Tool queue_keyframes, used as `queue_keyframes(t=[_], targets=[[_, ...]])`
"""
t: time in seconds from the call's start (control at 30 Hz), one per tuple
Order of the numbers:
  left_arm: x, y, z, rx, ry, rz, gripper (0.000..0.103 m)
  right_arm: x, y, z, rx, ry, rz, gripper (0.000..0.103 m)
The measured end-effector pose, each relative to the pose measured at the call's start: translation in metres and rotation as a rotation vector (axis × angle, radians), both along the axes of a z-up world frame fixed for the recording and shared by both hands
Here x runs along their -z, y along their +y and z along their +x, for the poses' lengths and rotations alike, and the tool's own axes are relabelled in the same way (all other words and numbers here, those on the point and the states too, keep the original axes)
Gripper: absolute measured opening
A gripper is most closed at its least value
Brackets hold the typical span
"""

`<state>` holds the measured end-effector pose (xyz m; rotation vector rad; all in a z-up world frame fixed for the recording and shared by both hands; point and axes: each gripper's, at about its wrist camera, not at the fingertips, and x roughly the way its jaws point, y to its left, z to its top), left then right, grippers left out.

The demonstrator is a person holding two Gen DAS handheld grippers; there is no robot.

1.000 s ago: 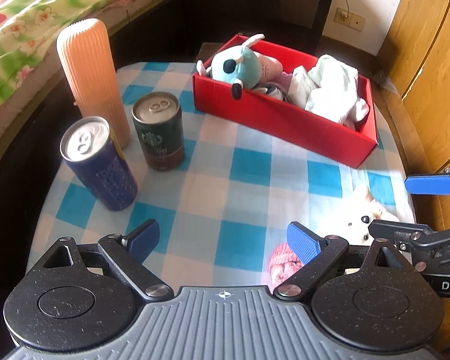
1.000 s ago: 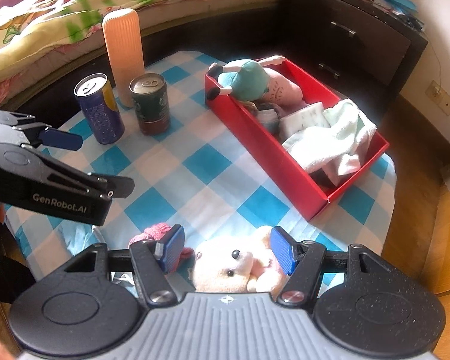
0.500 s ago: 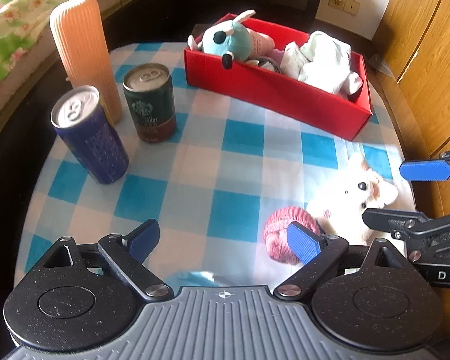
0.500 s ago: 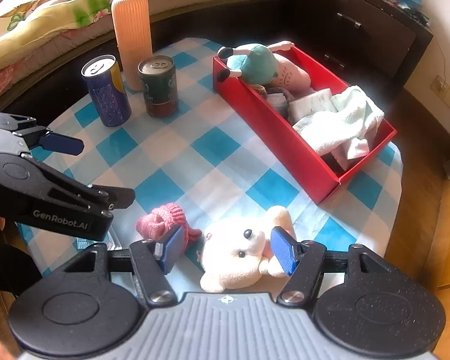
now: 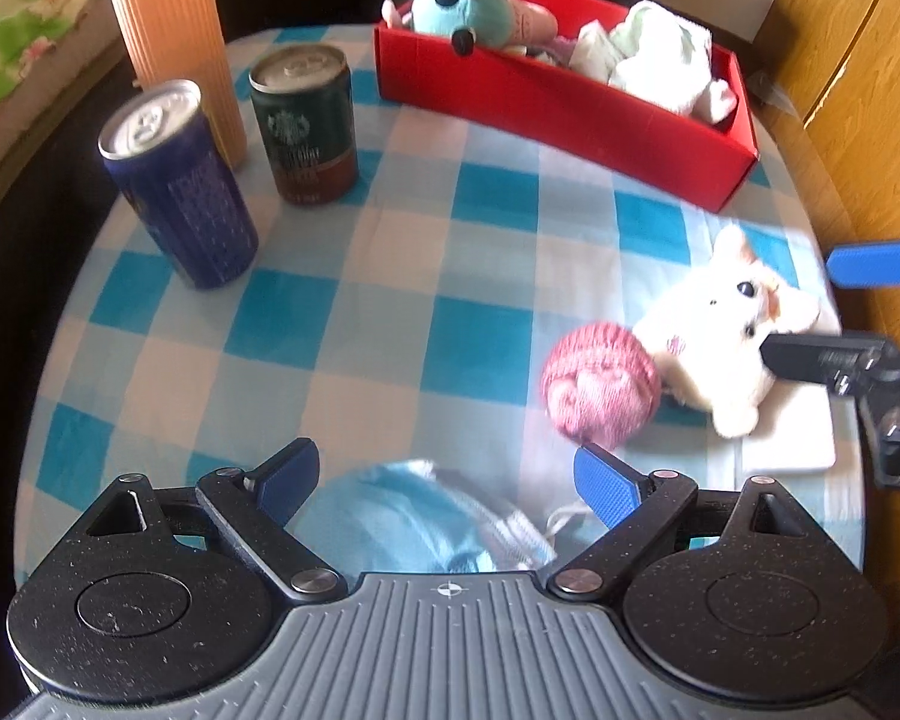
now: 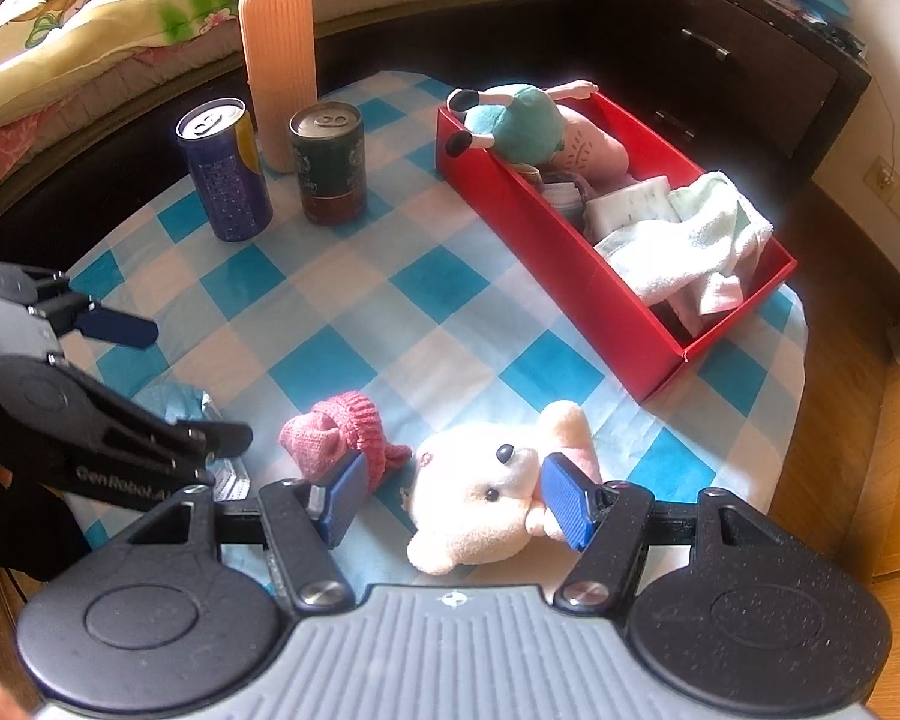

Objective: Organize soft objects
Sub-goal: 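Grasp the blue face mask with the left tool, then grasp the pink knit hat with the right tool while the left tool holds the mask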

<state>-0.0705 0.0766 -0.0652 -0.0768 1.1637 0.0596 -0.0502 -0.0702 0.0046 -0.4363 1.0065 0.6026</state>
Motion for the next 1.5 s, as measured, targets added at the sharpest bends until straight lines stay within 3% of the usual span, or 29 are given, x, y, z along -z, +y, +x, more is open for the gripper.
queue_keyframes(t=[0.33, 0.53, 0.7, 0.8, 0.9, 1.23, 1.5], targets=[[0.036, 0.009, -0.009, -0.02, 0.098, 0.071, 0.089, 0.005, 0.005, -0.001, -0.012, 0.011, -0.014, 0.043], [0.045, 0.009, -0.012, 0.007, 0.107, 0.054, 0.085, 0.007, 0.011, 0.002, -0.009, 0.021, -0.005, 0.043], [0.041, 0.005, -0.014, 0.04, 0.101, -0.004, 0.057, 0.013, 0.02, 0.002, -0.021, 0.04, -0.011, 0.043], [0.039, 0.002, -0.014, 0.063, 0.093, -0.022, 0.046, 0.016, 0.026, 0.004, -0.018, 0.061, 0.003, 0.043], [0.035, -0.001, -0.014, 0.086, 0.076, -0.017, 0.041, 0.019, 0.032, 0.007, -0.009, 0.101, 0.035, 0.043], [0.027, 0.005, -0.018, 0.11, 0.042, 0.027, 0.038, 0.044, 0.058, 0.016, 0.009, 0.207, 0.051, 0.043], [0.031, 0.008, -0.018, 0.12, 0.051, 0.021, 0.038, 0.071, 0.075, 0.024, 0.01, 0.238, -0.015, 0.048]])
